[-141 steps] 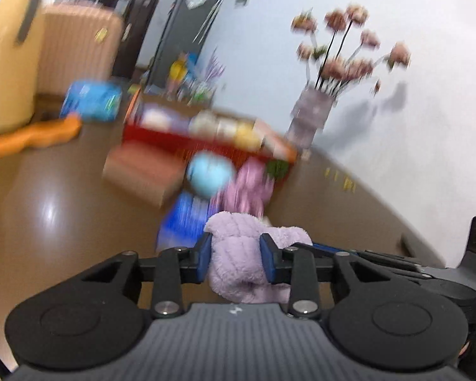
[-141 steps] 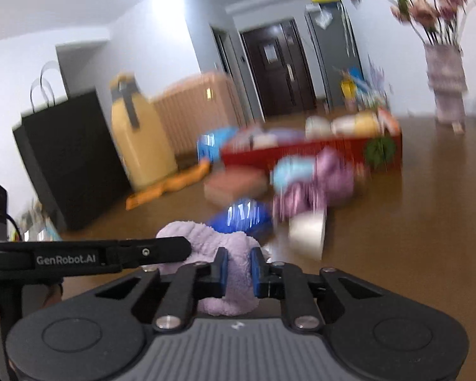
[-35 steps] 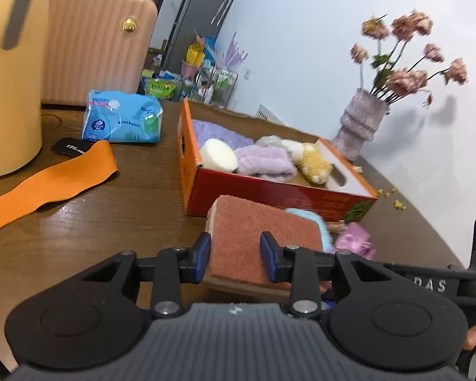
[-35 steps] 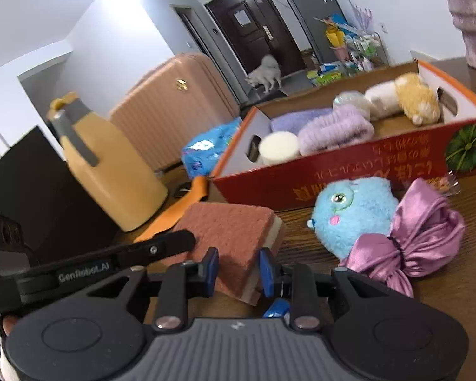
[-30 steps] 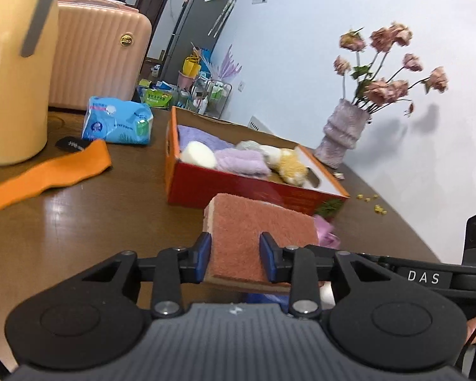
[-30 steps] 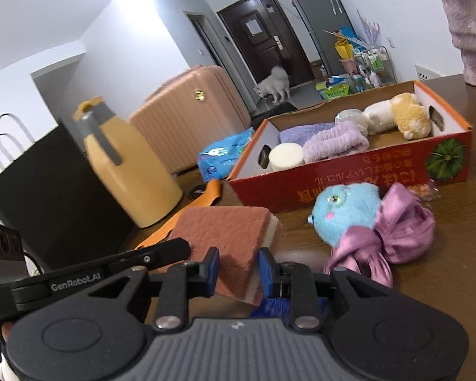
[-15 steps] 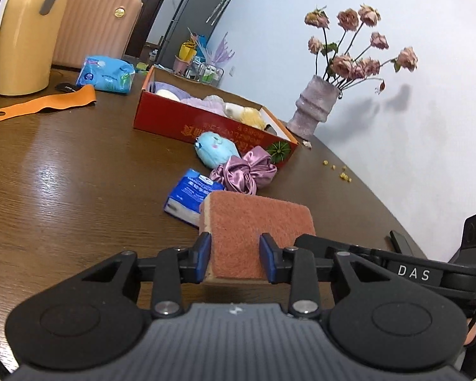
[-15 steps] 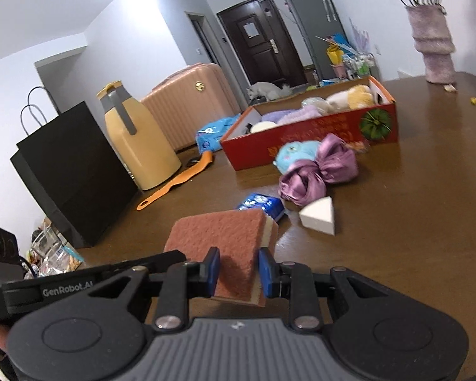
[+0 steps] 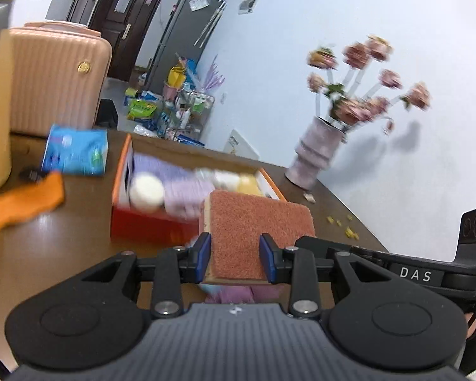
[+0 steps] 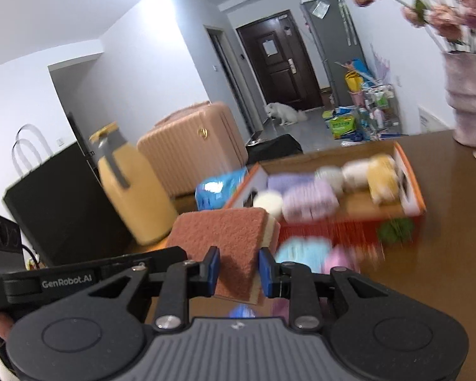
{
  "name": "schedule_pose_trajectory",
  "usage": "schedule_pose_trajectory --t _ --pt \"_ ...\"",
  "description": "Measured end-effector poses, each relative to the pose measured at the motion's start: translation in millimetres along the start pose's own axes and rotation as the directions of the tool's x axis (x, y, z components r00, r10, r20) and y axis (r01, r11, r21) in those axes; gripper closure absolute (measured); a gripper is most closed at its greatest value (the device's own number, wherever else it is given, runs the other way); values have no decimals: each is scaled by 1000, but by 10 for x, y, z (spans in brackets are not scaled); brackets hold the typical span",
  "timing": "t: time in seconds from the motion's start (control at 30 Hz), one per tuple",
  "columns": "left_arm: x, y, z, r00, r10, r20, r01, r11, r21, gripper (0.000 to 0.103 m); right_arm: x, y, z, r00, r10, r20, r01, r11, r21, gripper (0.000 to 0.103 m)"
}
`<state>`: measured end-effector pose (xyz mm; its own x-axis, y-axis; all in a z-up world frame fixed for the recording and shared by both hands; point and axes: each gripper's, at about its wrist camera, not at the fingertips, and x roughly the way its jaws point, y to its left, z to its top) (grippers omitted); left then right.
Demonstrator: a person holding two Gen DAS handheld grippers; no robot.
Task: Organize soft objects
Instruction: 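Carry the scouring pad with the left tool into the box and release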
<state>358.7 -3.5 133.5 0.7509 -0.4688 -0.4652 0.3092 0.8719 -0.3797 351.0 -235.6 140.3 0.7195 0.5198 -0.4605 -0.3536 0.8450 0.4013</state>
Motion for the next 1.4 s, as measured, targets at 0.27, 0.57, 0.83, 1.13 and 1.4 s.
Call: schedule_pose_trajectory --t 0.27,0.57,0.83,1.13,1.4 --pt "1165 524 900 956 116 -271 -143 986 -82 70 1413 -544 906 954 33 -300 29 980 199 77" --pt "1865 953 882 879 176 -443 -234 969 -79 69 2256 -919 880 859 56 -509 124 942 313 75" --pt "2040 886 666 877 279 -392 -274 959 70 67 2555 -891 637 869 0 -494 141 958 249 74" --pt "1855 834 648 865 268 -424 -267 962 65 63 2483 -868 617 855 20 -518 124 962 241 64" --pt "1180 543 888 906 285 -314 -265 958 105 49 1709 -586 850 906 -163 -390 188 982 25 45"
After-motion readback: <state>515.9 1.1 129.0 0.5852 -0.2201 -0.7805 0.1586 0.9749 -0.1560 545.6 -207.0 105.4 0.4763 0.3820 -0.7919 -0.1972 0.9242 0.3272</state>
